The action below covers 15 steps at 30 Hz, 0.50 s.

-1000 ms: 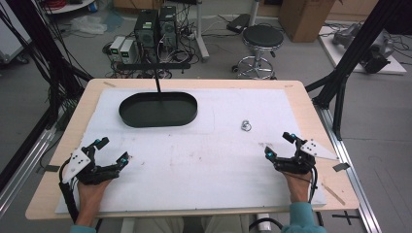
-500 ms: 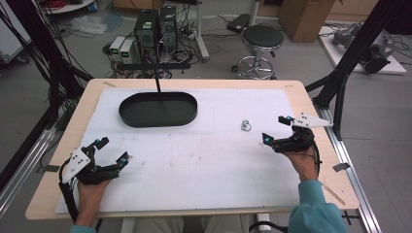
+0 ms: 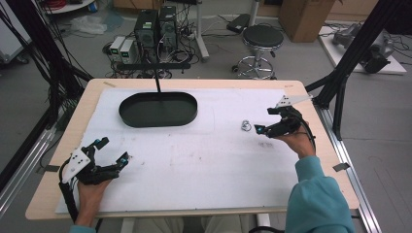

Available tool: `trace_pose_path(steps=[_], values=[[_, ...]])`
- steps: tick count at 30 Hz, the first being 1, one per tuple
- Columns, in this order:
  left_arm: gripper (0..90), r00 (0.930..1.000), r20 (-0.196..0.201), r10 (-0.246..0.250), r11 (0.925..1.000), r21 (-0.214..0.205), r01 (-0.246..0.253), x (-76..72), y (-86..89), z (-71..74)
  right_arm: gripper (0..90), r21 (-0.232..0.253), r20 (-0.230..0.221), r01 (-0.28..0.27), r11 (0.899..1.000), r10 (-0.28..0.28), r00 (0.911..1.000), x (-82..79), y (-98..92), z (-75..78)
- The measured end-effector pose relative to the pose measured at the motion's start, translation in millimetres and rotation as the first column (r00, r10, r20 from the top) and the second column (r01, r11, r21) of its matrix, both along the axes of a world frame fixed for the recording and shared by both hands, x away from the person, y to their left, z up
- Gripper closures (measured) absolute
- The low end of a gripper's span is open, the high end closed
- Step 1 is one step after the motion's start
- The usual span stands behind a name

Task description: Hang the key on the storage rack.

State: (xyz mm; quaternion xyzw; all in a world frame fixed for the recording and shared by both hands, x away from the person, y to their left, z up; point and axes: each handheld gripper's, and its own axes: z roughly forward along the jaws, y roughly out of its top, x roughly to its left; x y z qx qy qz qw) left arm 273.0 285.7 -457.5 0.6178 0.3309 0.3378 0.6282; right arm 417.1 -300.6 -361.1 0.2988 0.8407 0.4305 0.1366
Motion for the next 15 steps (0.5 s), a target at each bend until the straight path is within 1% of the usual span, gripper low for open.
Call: trace_pose_path(steps=[1, 5, 6, 8, 10, 11, 13, 14, 15], values=[[8.5, 1.0, -0.001, 0.0, 1.0, -0.001, 0.0, 0.1, 0.2, 0.0, 3.1, -0.008, -0.021, -0.001, 1.0, 0.001, 0.9998, 2.8, 1.8, 0.4], [8.5, 1.0, -0.001, 0.0, 1.0, -0.003, 0.0, 0.4, 0.0, 0.0, 3.1, -0.058, -0.048, -0.017, 0.998, 0.014, 0.9988, 15.2, 8.2, 0.2], [8.5, 1.0, -0.001, 0.001, 1.0, 0.0, -0.001, 0.3, 0.1, 0.1, 3.1, -0.073, -0.059, -0.018, 0.997, 0.013, 0.9982, 17.7, 10.3, 0.1], [8.5, 1.0, -0.001, 0.0, 1.0, 0.001, 0.0, 0.3, 0.1, 0.1, 3.1, -0.103, -0.066, -0.034, 0.994, 0.027, 0.9975, 22.4, 14.9, -1.5], [8.4, 1.0, -0.001, 0.0, 1.0, 0.001, 0.0, 0.3, 0.1, 0.1, 3.1, -0.121, -0.087, -0.051, 0.991, 0.04, 0.9954, 26.8, 19.6, -4.9], [8.4, 1.0, -0.001, 0.0, 1.0, 0.001, 0.0, 0.3, 0.1, 0.1, 3.1, -0.135, -0.09, -0.058, 0.989, 0.046, 0.9949, 29.2, 22.0, -7.1], [8.4, 1.0, -0.001, 0.0, 1.0, 0.001, 0.0, 0.2, 0.1, 0.1, 3.1, -0.158, -0.107, -0.062, 0.985, 0.045, 0.9932, 33.6, 26.4, -11.6], [8.4, 1.0, 0.0, -0.001, 1.0, 0.002, 0.001, 0.1, 0.1, 0.1, 3.1, -0.164, -0.123, -0.069, 0.984, 0.049, 0.9912, 36.2, 27.9, -13.8], [8.4, 1.0, 0.0, -0.001, 1.0, 0.001, 0.001, -0.1, -0.1, 0.1, 3.1, -0.168, -0.126, -0.071, 0.983, 0.05, 0.9907, 38.6, 29.1, -16.5]])
